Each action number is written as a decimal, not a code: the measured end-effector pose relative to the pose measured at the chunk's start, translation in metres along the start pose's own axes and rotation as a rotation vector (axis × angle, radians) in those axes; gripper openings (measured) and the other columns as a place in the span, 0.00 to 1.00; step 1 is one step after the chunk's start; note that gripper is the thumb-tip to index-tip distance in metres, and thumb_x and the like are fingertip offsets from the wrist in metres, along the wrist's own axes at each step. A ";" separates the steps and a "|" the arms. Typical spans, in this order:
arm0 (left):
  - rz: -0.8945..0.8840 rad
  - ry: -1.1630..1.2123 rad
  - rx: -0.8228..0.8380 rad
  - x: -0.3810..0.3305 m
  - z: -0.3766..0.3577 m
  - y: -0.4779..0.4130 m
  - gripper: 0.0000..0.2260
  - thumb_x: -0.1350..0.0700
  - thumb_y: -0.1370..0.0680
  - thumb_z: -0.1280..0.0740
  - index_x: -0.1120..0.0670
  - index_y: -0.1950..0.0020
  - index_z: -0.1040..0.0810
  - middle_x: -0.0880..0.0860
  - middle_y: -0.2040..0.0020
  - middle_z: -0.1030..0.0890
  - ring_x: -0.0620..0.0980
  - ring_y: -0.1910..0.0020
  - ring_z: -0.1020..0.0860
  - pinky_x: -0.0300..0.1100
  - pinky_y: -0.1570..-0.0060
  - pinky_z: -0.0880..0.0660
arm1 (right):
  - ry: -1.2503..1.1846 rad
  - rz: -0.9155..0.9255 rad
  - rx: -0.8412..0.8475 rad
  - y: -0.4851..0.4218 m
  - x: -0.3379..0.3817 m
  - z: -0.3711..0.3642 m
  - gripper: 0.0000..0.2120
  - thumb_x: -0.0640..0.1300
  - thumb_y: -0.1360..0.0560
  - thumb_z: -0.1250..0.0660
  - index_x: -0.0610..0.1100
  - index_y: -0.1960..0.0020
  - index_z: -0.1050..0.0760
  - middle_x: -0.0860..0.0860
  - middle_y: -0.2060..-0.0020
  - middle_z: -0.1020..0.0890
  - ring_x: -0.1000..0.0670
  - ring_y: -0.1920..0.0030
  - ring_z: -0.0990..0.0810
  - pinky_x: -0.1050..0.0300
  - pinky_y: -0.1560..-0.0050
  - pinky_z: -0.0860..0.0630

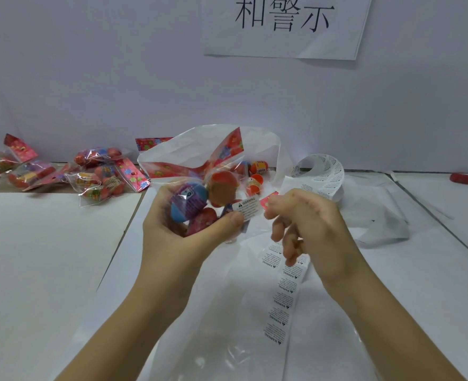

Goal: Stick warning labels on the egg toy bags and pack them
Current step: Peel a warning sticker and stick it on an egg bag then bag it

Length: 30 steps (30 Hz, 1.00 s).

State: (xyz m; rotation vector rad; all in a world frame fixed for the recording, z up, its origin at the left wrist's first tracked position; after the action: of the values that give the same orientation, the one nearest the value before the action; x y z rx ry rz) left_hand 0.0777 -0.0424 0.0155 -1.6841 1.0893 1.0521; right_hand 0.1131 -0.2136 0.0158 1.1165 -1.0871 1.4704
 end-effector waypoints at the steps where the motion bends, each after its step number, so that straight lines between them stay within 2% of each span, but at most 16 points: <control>1: 0.027 0.021 0.006 0.003 0.000 -0.001 0.29 0.51 0.51 0.22 0.46 0.51 0.22 0.48 0.58 0.15 0.50 0.57 0.15 0.37 0.61 0.20 | -0.084 -0.018 0.042 0.000 -0.001 -0.003 0.16 0.59 0.34 0.35 0.46 0.63 0.23 0.51 0.72 0.23 0.52 0.75 0.27 0.56 0.73 0.29; 5: 0.093 0.053 0.095 0.008 -0.009 0.002 0.30 0.56 0.49 0.23 0.50 0.48 0.23 0.50 0.60 0.15 0.49 0.61 0.15 0.36 0.64 0.21 | -0.041 0.082 0.119 0.003 0.007 -0.017 0.27 0.68 0.35 0.38 0.43 0.60 0.25 0.54 0.72 0.24 0.53 0.73 0.26 0.58 0.74 0.29; 7: 0.094 0.027 0.132 0.008 -0.014 0.003 0.33 0.65 0.51 0.18 0.52 0.48 0.23 0.51 0.61 0.16 0.48 0.63 0.16 0.37 0.65 0.21 | 0.022 0.172 0.096 0.005 0.013 -0.019 0.27 0.68 0.33 0.39 0.42 0.62 0.28 0.52 0.74 0.28 0.53 0.72 0.28 0.59 0.74 0.30; 8: 0.096 0.033 0.144 0.009 -0.015 0.003 0.32 0.69 0.48 0.19 0.52 0.48 0.23 0.52 0.60 0.17 0.50 0.62 0.17 0.38 0.65 0.21 | 0.049 0.219 0.086 0.007 0.016 -0.020 0.26 0.67 0.31 0.40 0.42 0.62 0.30 0.50 0.74 0.30 0.52 0.72 0.30 0.56 0.73 0.30; 10: 0.106 0.063 0.154 0.010 -0.015 0.003 0.24 0.65 0.41 0.25 0.53 0.47 0.23 0.56 0.57 0.17 0.53 0.61 0.17 0.40 0.64 0.20 | 0.108 0.300 0.072 0.011 0.022 -0.020 0.24 0.65 0.28 0.42 0.43 0.64 0.32 0.46 0.73 0.31 0.52 0.72 0.32 0.52 0.72 0.32; 12: 0.122 0.091 0.172 0.012 -0.017 0.003 0.22 0.65 0.40 0.26 0.54 0.48 0.23 0.59 0.57 0.18 0.56 0.60 0.18 0.41 0.65 0.20 | 0.157 0.377 0.063 0.013 0.028 -0.020 0.20 0.61 0.25 0.43 0.48 0.66 0.34 0.52 0.76 0.33 0.57 0.73 0.35 0.58 0.74 0.36; 14: 0.143 0.097 0.188 0.013 -0.018 0.003 0.21 0.65 0.40 0.26 0.55 0.48 0.22 0.60 0.56 0.17 0.57 0.59 0.18 0.42 0.65 0.20 | 0.191 0.443 0.056 0.015 0.034 -0.020 0.18 0.58 0.22 0.44 0.52 0.68 0.36 0.58 0.76 0.33 0.57 0.74 0.36 0.65 0.73 0.39; 18: 0.188 0.086 0.215 0.015 -0.020 0.003 0.21 0.63 0.39 0.26 0.57 0.46 0.22 0.60 0.56 0.16 0.56 0.61 0.17 0.41 0.67 0.20 | 0.238 0.482 0.048 0.016 0.035 -0.020 0.17 0.57 0.21 0.45 0.54 0.67 0.36 0.58 0.74 0.32 0.57 0.73 0.35 0.66 0.72 0.39; 20: 0.225 0.066 0.239 0.016 -0.020 0.002 0.25 0.60 0.40 0.24 0.58 0.44 0.23 0.59 0.56 0.16 0.55 0.61 0.17 0.42 0.68 0.21 | 0.251 0.461 0.068 0.014 0.031 -0.022 0.17 0.55 0.20 0.45 0.53 0.66 0.36 0.58 0.74 0.31 0.57 0.72 0.34 0.66 0.72 0.38; 22: 0.276 0.076 0.191 0.018 -0.015 -0.003 0.23 0.54 0.39 0.25 0.60 0.47 0.23 0.58 0.57 0.16 0.55 0.61 0.17 0.44 0.65 0.21 | 0.236 0.433 0.119 0.012 0.026 -0.026 0.17 0.54 0.20 0.45 0.51 0.66 0.36 0.58 0.74 0.32 0.57 0.72 0.35 0.65 0.71 0.38; 24: 0.282 0.084 0.072 0.018 0.000 -0.011 0.10 0.55 0.33 0.26 0.59 0.57 0.22 0.54 0.64 0.16 0.50 0.64 0.17 0.41 0.64 0.20 | 0.207 0.412 0.186 0.011 0.023 -0.029 0.17 0.56 0.20 0.45 0.51 0.66 0.36 0.58 0.75 0.32 0.57 0.72 0.35 0.64 0.70 0.37; 25: 0.267 0.092 0.034 0.016 0.005 -0.014 0.06 0.54 0.32 0.28 0.57 0.60 0.19 0.52 0.64 0.16 0.49 0.64 0.16 0.41 0.63 0.18 | 0.197 0.405 0.217 0.011 0.023 -0.030 0.18 0.57 0.21 0.45 0.52 0.67 0.36 0.58 0.74 0.32 0.57 0.72 0.35 0.63 0.70 0.36; 27: 0.225 0.135 -0.007 0.009 0.011 -0.014 0.05 0.53 0.34 0.30 0.52 0.63 0.14 0.52 0.59 0.14 0.50 0.59 0.15 0.45 0.62 0.17 | 0.189 0.401 0.257 0.011 0.023 -0.032 0.17 0.59 0.22 0.45 0.52 0.67 0.35 0.58 0.74 0.33 0.58 0.72 0.36 0.63 0.70 0.36; 30: 0.198 0.189 -0.095 0.005 0.022 -0.011 0.06 0.54 0.33 0.30 0.53 0.60 0.14 0.53 0.58 0.14 0.51 0.59 0.14 0.42 0.67 0.18 | 0.186 0.417 0.253 0.010 0.023 -0.031 0.17 0.58 0.22 0.44 0.52 0.67 0.35 0.58 0.74 0.33 0.58 0.72 0.37 0.65 0.70 0.38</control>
State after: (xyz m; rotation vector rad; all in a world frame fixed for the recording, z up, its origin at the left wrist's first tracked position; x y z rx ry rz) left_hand 0.0855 -0.0204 0.0069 -1.8083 1.3689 1.0995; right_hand 0.0967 -0.1809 0.0321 0.9311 -1.0637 2.0433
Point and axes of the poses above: each hand's wrist, its own y-axis away from the middle knuckle, its own z-axis out of the back of the hand, x = y × z, the point moved 10 cm from there along -y, towards the middle knuckle
